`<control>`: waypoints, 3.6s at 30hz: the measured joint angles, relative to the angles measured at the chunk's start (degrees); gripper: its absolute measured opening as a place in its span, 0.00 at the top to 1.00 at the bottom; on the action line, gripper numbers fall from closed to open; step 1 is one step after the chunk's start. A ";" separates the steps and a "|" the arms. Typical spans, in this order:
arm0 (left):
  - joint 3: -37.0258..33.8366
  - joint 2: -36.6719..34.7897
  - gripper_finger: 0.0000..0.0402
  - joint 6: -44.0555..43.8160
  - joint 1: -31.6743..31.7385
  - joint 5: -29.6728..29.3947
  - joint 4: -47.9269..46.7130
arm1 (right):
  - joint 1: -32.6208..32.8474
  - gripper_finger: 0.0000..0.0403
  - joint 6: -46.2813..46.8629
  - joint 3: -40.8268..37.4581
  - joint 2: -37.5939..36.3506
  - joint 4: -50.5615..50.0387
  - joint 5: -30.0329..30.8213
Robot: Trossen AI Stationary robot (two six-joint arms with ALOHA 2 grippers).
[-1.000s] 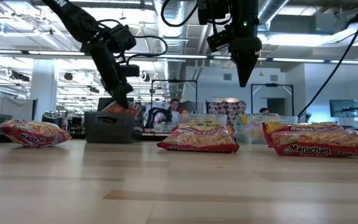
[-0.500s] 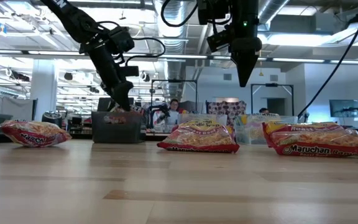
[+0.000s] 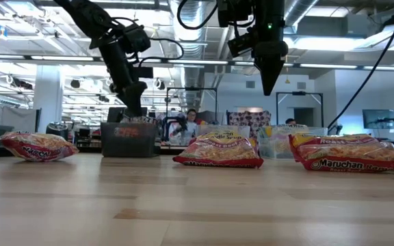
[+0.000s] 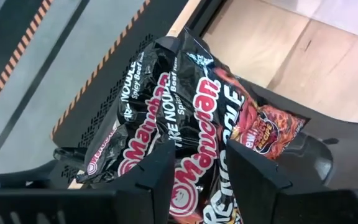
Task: Sort Maruchan noodles
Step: Put the black noodle pack into the black bin, then put the red noodle pack into the left transparent bin
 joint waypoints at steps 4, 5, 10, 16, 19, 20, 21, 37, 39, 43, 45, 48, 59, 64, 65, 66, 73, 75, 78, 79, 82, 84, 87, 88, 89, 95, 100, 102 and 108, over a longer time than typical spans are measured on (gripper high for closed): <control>0.98 0.00 0.67 0.00 0.00 0.35 -1.60 | 0.00 0.67 0.13 0.00 0.00 -0.01 0.00; 1.48 0.00 0.67 0.00 0.00 0.60 -2.79 | 0.00 0.67 0.13 0.00 0.00 -0.02 0.00; 5.97 0.00 0.67 -0.70 -0.11 1.62 -10.98 | 0.00 0.67 0.09 0.00 0.00 -0.27 -0.48; 10.54 -0.85 0.67 -2.28 -0.19 9.44 -20.54 | 0.38 0.67 0.00 0.00 0.00 -0.38 -3.22; 10.75 -2.31 0.67 -3.66 -0.80 13.04 -23.35 | 1.37 0.66 0.15 0.00 0.00 -1.01 -4.06; 10.75 -2.81 0.67 -4.13 -1.13 13.55 -24.52 | 1.79 0.66 0.23 0.00 0.00 -1.89 -4.98; 10.66 -3.41 0.67 -4.43 -1.53 13.76 -25.46 | 2.22 0.65 0.53 0.00 0.00 -2.93 -6.17; 9.18 -9.75 0.67 -8.03 -13.06 13.83 -31.73 | 14.36 0.56 10.44 0.00 0.00 -11.59 -10.52; 9.16 -10.56 0.67 -8.86 -14.73 13.81 -32.51 | 16.20 0.55 12.53 -0.03 0.00 -12.19 -10.72; 9.16 -12.33 0.67 -10.58 -17.77 13.78 -33.48 | 19.90 0.53 17.03 -1.62 -0.04 -12.63 -11.56; 9.16 -13.23 0.67 -11.60 -19.30 13.74 -33.51 | 21.82 0.52 19.33 -2.98 -0.04 -12.60 -11.93; 9.16 -14.52 0.67 -12.24 -21.49 13.76 -34.16 | 24.52 0.52 22.41 -6.33 -0.06 -12.60 -12.08; 9.16 -16.02 0.67 -15.68 -26.77 11.18 -36.30 | 32.34 0.52 30.97 -18.39 -0.11 -5.64 -17.95; 9.16 -16.00 0.67 -15.89 -27.63 9.74 -36.30 | 35.85 0.52 35.03 -20.24 -0.11 -2.59 -20.14; 9.16 -16.00 0.67 -15.89 -27.63 9.72 -36.30 | 36.60 0.52 36.04 -20.35 -0.34 -2.32 -20.47; 9.16 -16.00 0.67 -15.89 -27.63 9.72 -36.30 | 37.37 0.52 37.31 -20.65 -0.95 -1.78 -20.97; 9.16 -15.98 0.67 -15.89 -27.63 9.68 -36.30 | 42.77 0.52 49.77 -22.67 -9.36 7.81 -19.16; 9.16 -15.98 0.67 -15.89 -27.63 9.68 -36.25 | 44.25 0.52 52.45 -22.69 -12.51 8.54 -15.83; 9.14 -15.96 0.67 -15.89 -27.63 9.68 -36.19 | 45.72 0.52 55.02 -22.69 -17.22 8.72 -10.54; 9.14 -15.96 0.67 -15.97 -27.63 9.68 -36.16 | 45.81 0.52 55.44 -22.69 -18.66 8.68 -8.73; 9.14 -15.96 0.67 -16.77 -27.63 9.68 -36.16 | 45.76 0.52 55.71 -22.69 -23.11 8.58 -3.44; 9.14 -15.96 0.67 -16.87 -27.63 9.68 -36.16 | 45.34 0.52 55.57 -22.69 -25.90 8.61 0.50; 9.14 -15.96 0.67 -16.94 -27.63 9.70 -36.16 | 44.28 0.52 53.70 -22.69 -29.07 8.54 3.79; 9.14 -15.96 0.67 -16.94 -27.63 9.70 -36.16 | 43.73 0.52 52.71 -22.69 -29.93 8.59 4.44; 9.14 -15.96 0.67 -16.94 -27.63 9.70 -36.16 | 43.15 0.52 51.53 -22.69 -30.63 8.53 4.81; 9.14 -15.96 0.67 -16.94 -27.63 9.70 -36.23 | 37.88 0.51 44.80 -22.68 -32.01 7.29 4.94; 9.14 -15.96 0.67 -16.94 -27.63 9.70 -36.25 | 33.11 0.47 39.14 -22.69 -30.54 6.06 3.87; 9.14 -15.96 0.67 -16.94 -27.63 9.70 -36.30 | 32.01 0.46 35.40 -22.67 -29.72 6.16 3.26; 9.14 -15.93 0.67 -16.94 -27.63 9.70 -36.34 | 29.77 0.45 28.93 -22.67 -25.49 5.62 -0.08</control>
